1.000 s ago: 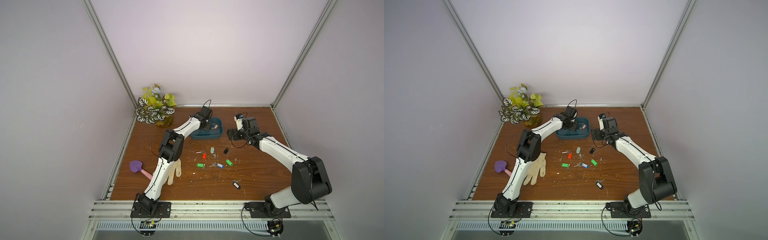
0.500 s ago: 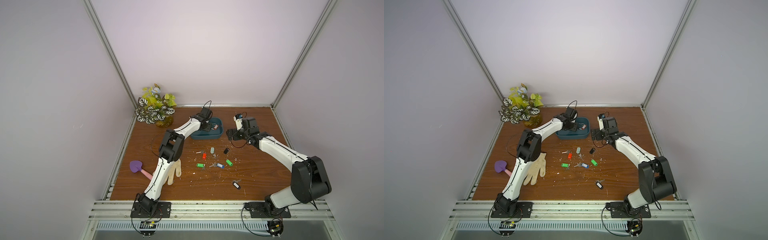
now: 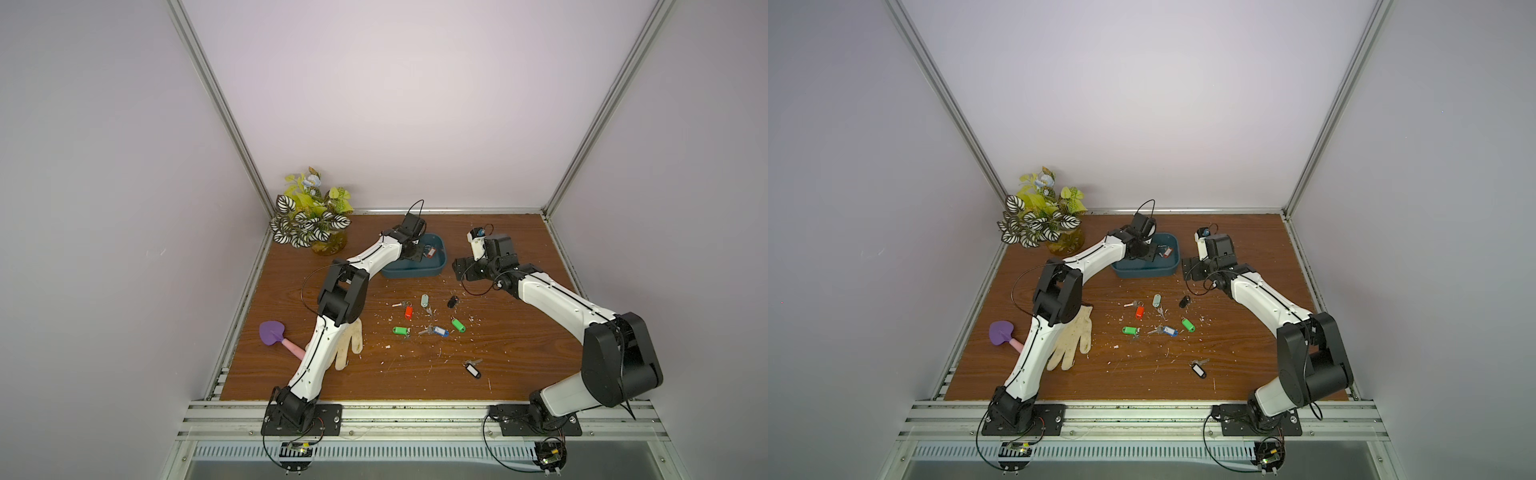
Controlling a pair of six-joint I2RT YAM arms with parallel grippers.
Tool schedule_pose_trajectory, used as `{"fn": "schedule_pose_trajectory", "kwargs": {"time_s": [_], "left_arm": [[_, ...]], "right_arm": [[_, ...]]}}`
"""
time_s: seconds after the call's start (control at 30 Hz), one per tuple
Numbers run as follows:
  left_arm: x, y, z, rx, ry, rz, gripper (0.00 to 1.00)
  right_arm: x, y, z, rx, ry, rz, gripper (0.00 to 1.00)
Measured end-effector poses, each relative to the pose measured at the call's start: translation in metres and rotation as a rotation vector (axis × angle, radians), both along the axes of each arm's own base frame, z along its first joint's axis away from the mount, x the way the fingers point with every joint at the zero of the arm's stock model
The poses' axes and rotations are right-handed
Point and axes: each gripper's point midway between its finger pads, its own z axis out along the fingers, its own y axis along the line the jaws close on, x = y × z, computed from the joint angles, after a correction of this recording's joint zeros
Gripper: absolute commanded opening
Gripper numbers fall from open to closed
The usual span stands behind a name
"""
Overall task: Take the keys out of the storage box
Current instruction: Pick up the key from the storage box.
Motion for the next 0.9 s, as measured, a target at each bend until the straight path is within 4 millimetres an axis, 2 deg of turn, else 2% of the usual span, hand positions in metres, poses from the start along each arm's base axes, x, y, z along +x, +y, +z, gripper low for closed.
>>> {"fn": "schedule_pose_trajectory", "kwargs": {"time_s": [0.3,0.47,0.6,0.7,0.9], "left_arm": [[0.001,0.001,0.004,0.005,-0.01,0.001,0.0],[0.003,0.002,0.023,0.0,-0.042,0.008,0.0],[0.003,0.006,0.047,-0.008,-0.077,0.017,0.0],[-0.003,0.012,0.072,-0.013,-0.111,0.028,0.0],[-0.033,0.025,0.132,-0.054,-0.194,0.03,0.0]], "right_arm": [[0.0,0.0,0.0,0.001,0.0,0.001,0.99],[0.0,0.001,0.0,0.002,0.0,0.003,1.0],[-0.001,0.002,0.0,0.008,0.002,0.009,1.0],[-0.001,0.004,0.0,0.018,0.005,0.02,1.0],[-0.002,0.008,0.007,0.038,-0.011,0.035,1.0]]}}
